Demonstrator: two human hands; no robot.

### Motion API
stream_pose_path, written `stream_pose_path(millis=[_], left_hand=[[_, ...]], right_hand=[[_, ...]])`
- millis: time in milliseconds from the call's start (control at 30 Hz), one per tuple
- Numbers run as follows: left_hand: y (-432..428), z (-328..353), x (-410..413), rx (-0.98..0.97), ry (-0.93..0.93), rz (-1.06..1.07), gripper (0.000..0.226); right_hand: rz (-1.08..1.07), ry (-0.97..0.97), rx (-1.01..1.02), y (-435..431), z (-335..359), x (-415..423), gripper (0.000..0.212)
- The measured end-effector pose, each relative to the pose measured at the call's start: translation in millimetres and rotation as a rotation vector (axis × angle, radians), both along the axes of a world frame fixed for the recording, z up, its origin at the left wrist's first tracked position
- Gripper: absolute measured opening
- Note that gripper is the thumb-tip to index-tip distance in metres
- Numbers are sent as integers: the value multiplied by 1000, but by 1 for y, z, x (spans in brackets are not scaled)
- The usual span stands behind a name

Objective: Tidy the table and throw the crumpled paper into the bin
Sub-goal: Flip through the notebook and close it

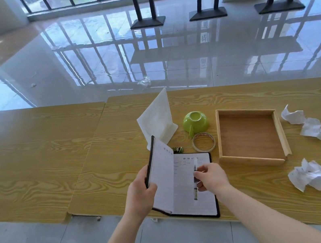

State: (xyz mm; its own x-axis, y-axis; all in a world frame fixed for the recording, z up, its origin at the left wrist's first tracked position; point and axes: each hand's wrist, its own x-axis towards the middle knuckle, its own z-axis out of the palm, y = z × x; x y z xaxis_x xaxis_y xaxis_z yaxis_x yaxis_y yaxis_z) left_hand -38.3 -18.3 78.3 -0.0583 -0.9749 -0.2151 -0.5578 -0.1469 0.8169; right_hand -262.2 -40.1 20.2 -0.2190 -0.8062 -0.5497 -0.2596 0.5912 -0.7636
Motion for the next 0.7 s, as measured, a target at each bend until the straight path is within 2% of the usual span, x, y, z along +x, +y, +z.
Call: stream_pose_path(millis=[167,333,533,700], left_hand=[[0,-2,5,-10,-9,16,58],[0,-5,8,-17,-21,1,62],[1,-6,1,-45,-29,-34,62],[5,-5,-11,-98,-39,-60,59]], right_hand=[[61,33,34,-13,-12,39,12],[3,-106,19,-16,-21,52,14],[-21,-214,20,-12,-21,53,32],[-85,-290,34,-3,-20,24,26]])
